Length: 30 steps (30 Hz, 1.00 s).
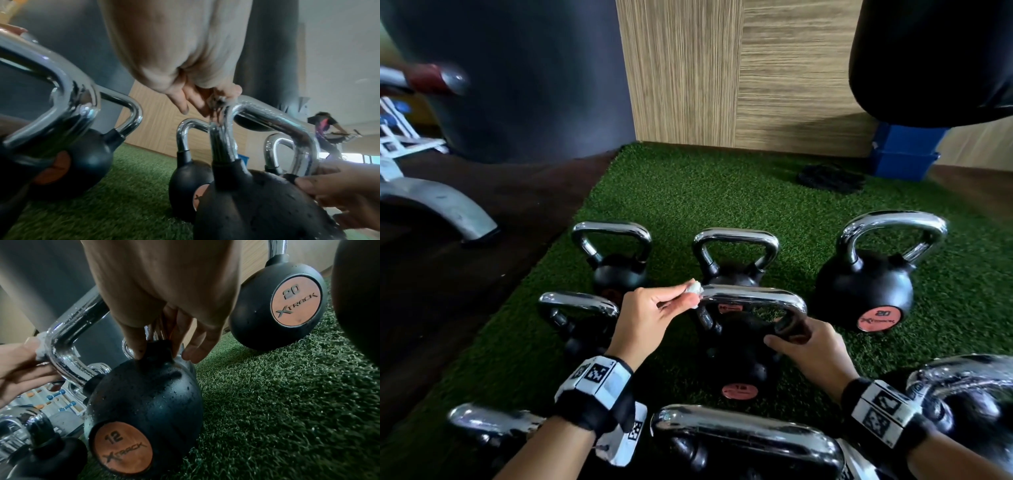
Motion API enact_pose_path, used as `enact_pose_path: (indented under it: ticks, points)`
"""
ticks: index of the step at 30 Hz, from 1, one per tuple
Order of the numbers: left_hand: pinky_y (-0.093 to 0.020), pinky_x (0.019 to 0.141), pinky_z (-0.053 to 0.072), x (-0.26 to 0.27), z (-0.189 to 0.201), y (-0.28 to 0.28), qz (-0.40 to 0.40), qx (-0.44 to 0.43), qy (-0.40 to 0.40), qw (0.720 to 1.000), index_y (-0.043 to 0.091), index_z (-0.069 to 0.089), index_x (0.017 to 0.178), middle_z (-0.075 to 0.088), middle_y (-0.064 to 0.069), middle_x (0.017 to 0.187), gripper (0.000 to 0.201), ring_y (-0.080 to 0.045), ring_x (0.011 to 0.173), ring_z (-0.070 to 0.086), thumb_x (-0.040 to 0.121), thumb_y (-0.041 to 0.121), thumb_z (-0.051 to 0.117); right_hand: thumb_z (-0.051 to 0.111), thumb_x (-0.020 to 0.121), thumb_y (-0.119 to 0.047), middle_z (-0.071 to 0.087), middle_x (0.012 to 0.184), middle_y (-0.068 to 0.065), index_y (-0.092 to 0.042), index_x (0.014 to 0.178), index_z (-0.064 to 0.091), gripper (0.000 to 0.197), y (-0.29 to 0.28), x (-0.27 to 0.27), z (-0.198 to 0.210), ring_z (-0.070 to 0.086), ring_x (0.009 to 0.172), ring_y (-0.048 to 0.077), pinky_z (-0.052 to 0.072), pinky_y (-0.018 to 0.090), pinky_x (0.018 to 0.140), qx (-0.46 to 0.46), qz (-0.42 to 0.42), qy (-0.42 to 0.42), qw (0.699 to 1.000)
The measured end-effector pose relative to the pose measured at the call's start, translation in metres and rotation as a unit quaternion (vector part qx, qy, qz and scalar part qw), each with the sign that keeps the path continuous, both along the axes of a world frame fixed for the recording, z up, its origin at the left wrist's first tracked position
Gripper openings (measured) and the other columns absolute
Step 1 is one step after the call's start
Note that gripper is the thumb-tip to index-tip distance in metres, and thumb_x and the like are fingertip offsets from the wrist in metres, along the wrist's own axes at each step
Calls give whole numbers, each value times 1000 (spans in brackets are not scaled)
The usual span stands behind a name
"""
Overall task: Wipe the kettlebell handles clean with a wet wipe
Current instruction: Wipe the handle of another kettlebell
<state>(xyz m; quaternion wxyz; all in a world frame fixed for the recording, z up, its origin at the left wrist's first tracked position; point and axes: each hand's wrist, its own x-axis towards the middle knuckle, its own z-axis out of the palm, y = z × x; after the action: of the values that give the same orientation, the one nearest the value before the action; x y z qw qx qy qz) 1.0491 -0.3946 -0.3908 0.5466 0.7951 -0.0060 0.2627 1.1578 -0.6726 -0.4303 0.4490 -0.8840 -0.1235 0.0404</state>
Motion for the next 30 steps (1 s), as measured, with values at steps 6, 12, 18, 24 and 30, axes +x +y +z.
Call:
enact_pose_path:
  ticks: [6,12,18,24,30]
  points:
    - [-15,90,56,-2,-13,10,-7,-20,34,999,24,76,114,79,11,103,31,-6,102,75,85,33,78,90,65,-46,70,71,-31,-33,77,73,24,0,-1,1,66,69,-7,44,15,61,-2,6,-4,1000]
    - [-13,86,55,-7,-29,8,15,-6,54,998,20,79,109,80,14,96,31,-3,97,76,84,37,79,89,66,-47,72,69,-19,-33,81,73,26,0,-4,5,65,71,-5,41,13,58,-11,6,-5,1000]
    - [-40,89,57,-11,-51,-12,48,-47,126,990,30,84,98,80,12,93,25,-5,95,71,80,48,81,90,66,-47,73,70,-19,-31,76,73,25,-1,-3,6,68,71,0,45,20,62,-6,9,-2,1000]
    - [-9,74,53,-7,-57,-24,97,-50,120,987,27,85,89,79,18,81,20,4,88,74,78,44,84,91,62,-46,75,73,-18,-30,77,75,28,-3,-4,10,69,72,1,47,24,66,2,9,23,1000]
    - [-3,72,47,6,-47,-26,113,12,111,987,25,84,92,77,23,81,17,11,85,71,85,40,81,90,57,-29,74,67,-18,-49,79,74,34,-14,-19,24,67,64,-4,50,16,60,-59,45,22,997]
